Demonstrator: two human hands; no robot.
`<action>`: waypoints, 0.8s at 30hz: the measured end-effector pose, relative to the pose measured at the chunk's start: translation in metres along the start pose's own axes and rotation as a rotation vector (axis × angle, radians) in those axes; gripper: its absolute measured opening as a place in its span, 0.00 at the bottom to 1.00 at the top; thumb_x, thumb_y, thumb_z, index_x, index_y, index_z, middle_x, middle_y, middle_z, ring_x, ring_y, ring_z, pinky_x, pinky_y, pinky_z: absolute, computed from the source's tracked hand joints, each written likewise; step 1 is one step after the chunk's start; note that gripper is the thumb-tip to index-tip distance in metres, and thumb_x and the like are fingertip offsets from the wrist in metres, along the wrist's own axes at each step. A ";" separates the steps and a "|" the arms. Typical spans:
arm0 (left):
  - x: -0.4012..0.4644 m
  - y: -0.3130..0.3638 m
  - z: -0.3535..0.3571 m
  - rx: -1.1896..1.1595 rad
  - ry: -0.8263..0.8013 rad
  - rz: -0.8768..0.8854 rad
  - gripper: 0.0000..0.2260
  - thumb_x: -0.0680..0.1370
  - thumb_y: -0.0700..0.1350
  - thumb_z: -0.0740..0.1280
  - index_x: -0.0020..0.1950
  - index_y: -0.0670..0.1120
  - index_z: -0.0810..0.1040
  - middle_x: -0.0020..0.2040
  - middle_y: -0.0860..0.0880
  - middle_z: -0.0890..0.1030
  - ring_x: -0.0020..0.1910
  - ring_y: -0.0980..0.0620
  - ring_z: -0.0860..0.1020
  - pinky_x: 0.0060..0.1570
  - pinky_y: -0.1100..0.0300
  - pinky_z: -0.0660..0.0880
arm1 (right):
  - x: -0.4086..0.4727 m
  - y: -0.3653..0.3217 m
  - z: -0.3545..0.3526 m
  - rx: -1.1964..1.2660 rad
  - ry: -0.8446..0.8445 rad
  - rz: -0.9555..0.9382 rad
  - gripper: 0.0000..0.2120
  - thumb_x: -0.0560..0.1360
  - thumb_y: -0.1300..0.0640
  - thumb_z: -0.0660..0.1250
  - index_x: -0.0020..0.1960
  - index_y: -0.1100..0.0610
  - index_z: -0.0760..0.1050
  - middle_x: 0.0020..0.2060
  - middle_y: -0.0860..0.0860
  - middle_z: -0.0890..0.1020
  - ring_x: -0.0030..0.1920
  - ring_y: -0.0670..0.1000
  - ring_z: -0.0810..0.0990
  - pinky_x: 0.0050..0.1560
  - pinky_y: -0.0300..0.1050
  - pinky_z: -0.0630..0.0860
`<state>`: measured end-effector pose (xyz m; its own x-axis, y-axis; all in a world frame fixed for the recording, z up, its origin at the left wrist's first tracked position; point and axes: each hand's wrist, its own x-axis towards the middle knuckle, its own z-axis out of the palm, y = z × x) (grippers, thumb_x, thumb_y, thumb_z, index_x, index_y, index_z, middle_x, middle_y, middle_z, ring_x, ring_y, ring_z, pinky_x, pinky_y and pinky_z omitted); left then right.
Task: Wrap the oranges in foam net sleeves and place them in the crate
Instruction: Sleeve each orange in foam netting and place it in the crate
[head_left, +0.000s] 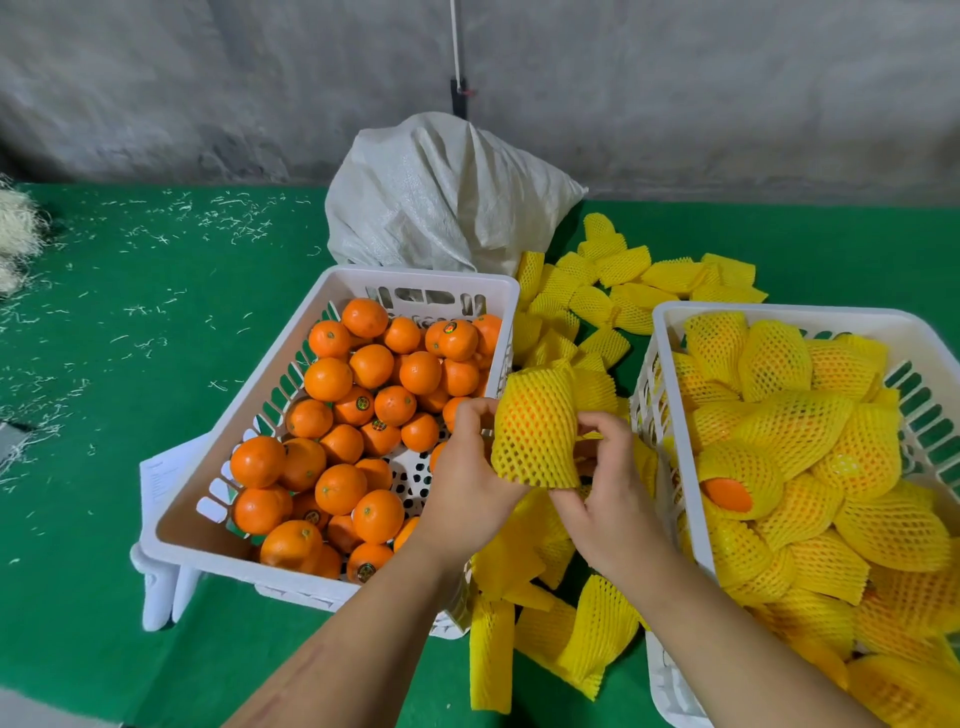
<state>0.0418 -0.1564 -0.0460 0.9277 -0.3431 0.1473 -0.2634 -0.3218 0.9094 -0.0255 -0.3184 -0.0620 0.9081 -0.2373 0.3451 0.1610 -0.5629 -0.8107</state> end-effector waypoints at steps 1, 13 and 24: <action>0.000 0.000 0.000 0.008 -0.014 0.005 0.30 0.72 0.58 0.80 0.67 0.56 0.67 0.57 0.64 0.77 0.48 0.56 0.82 0.40 0.46 0.80 | 0.001 0.001 -0.001 0.013 0.009 0.044 0.34 0.76 0.60 0.74 0.71 0.43 0.58 0.64 0.48 0.69 0.64 0.34 0.70 0.52 0.21 0.69; 0.004 -0.005 -0.001 -0.008 -0.026 0.104 0.39 0.73 0.54 0.80 0.77 0.54 0.62 0.72 0.50 0.70 0.71 0.50 0.73 0.63 0.42 0.77 | 0.012 -0.002 -0.005 0.388 -0.368 0.414 0.43 0.72 0.50 0.71 0.74 0.23 0.50 0.76 0.40 0.65 0.73 0.45 0.69 0.69 0.51 0.72; -0.005 0.001 -0.002 -0.096 -0.303 0.056 0.28 0.78 0.59 0.72 0.73 0.54 0.63 0.64 0.53 0.77 0.61 0.50 0.81 0.57 0.40 0.79 | 0.018 -0.005 -0.006 0.527 -0.074 0.402 0.44 0.60 0.28 0.78 0.71 0.34 0.64 0.63 0.39 0.76 0.59 0.39 0.79 0.49 0.35 0.80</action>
<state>0.0377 -0.1535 -0.0456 0.7880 -0.6093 0.0884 -0.2721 -0.2158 0.9378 -0.0124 -0.3249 -0.0493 0.9579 -0.2826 -0.0503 -0.0450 0.0252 -0.9987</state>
